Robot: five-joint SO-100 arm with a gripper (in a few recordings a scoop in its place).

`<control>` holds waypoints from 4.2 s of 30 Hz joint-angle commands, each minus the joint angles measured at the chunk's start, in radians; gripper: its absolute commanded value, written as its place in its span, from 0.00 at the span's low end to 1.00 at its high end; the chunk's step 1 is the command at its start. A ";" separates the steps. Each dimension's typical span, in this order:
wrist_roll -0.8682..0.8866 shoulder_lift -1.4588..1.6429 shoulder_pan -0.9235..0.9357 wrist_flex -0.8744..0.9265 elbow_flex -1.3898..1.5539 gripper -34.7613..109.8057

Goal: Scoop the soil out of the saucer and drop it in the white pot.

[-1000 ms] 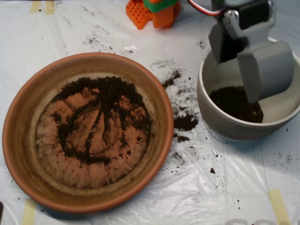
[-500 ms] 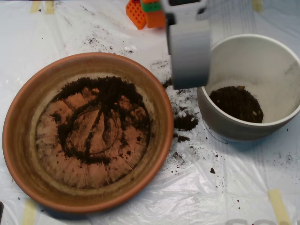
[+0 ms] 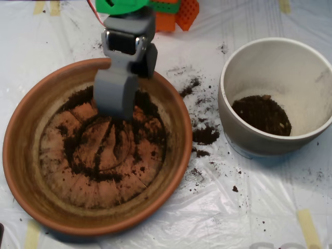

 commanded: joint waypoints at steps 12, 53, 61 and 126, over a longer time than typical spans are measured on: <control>-0.051 -0.278 0.112 -0.164 0.015 0.43; -0.287 -0.216 0.084 -0.262 0.126 0.24; -0.123 -0.164 0.028 -0.052 -0.127 0.24; 0.035 -0.104 -0.696 0.377 -0.767 0.46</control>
